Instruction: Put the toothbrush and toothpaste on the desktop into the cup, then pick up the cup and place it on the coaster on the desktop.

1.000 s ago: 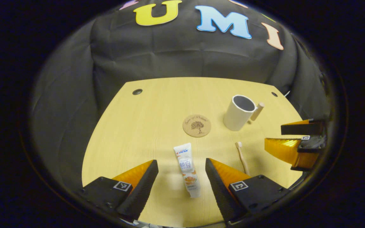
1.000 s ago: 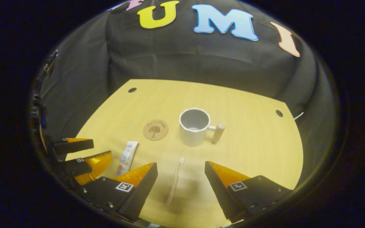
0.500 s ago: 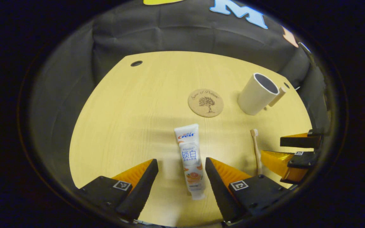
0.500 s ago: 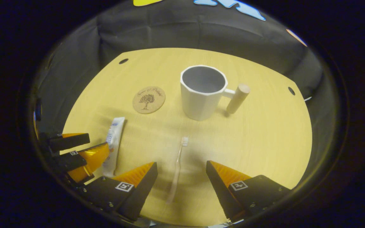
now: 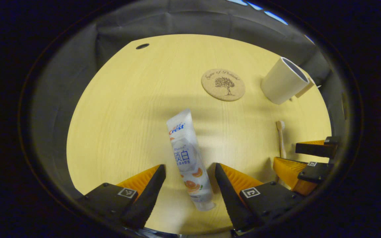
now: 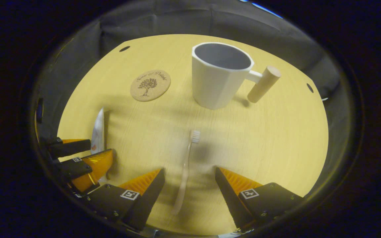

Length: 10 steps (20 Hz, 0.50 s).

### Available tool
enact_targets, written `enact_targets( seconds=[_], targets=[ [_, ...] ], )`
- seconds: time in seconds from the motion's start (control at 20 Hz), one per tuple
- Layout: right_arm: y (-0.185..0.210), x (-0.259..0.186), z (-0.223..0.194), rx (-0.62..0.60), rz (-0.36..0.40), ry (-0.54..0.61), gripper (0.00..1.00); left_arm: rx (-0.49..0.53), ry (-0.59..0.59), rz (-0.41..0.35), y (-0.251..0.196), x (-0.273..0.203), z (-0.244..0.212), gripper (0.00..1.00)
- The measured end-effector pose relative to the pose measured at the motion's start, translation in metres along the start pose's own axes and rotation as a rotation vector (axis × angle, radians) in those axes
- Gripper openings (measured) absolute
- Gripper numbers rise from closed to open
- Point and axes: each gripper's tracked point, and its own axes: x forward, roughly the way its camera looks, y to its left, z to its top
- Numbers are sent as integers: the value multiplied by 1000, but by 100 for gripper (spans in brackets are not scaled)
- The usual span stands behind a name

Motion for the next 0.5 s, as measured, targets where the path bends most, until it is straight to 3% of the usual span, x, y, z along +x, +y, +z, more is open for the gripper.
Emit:
enact_targets(
  seconds=[0.3, 0.35, 0.4, 0.5],
  targets=[
    [5, 4, -1, -8, -6, 8, 94, 6, 3, 0, 0, 0, 3, 97],
    [6, 5, -1, -9, -5, 11, 89, 9, 1, -2, 1, 0, 3, 93],
    [7, 5, -1, -10, -4, 12, 87, 12, 1, -2, 0, -1, 5, 83],
    [5, 6, -2, -7, -4, 19, 71, 18, 7, -4, -1, 0, 6, 63]
  ],
)
